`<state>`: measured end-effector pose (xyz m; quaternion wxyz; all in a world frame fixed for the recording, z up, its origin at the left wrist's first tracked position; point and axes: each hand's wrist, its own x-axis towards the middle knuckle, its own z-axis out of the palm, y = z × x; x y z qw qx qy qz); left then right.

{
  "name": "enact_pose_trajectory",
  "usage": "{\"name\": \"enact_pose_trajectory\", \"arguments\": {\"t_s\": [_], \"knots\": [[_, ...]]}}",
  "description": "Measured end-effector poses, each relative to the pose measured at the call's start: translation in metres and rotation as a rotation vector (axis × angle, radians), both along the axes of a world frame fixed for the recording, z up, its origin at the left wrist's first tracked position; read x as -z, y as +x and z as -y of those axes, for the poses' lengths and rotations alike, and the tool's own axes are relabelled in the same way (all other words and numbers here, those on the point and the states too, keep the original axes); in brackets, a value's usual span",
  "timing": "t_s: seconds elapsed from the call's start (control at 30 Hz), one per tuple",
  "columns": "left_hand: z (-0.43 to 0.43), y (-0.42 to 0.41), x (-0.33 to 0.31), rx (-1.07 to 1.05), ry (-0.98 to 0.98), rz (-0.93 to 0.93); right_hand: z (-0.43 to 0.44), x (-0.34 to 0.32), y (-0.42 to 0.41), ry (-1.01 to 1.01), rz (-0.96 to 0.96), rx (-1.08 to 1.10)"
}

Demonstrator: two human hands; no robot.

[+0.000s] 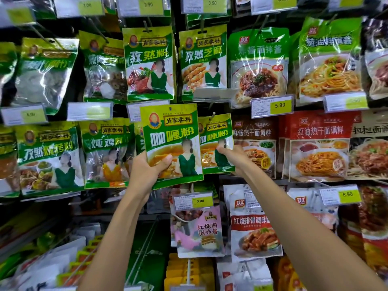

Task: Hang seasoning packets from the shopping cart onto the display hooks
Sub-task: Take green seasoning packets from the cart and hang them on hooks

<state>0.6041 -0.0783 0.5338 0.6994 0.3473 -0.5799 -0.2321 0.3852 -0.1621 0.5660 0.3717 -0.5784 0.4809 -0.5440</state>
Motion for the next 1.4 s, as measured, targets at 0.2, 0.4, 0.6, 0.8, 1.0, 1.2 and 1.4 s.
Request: {"name": "enact_pose_trajectory", "arguments": {"t_s": [0.2,0.4,0.6,0.8,1.0,1.2,1.4], "knots": [[0.002,-0.009,0.007,0.079,0.029,-0.038,-0.004,0.008,-0.005,-0.082,-0.262,0.116],[0.006,-0.033,0.005,0.191,0.099,-0.045,-0.05,0.011,-0.009,-0.462,0.087,0.071],[0.01,-0.065,0.002,0.233,0.127,0.014,-0.069,0.004,-0.001,-0.383,0.112,-0.142],[0.005,-0.044,-0.02,-0.463,-0.266,0.255,-0.059,0.013,-0.014,-0.391,0.127,-0.063],[0.032,-0.01,-0.064,-1.169,-0.692,0.667,-0.05,0.012,-0.019,-0.378,0.126,-0.044],[0.052,-0.003,-0.071,-1.187,-0.663,0.82,-0.044,-0.006,-0.014,-0.34,0.134,0.007],[0.055,-0.003,-0.075,-1.166,-0.701,0.792,-0.037,-0.007,-0.011,-0.247,0.201,0.026]]}}
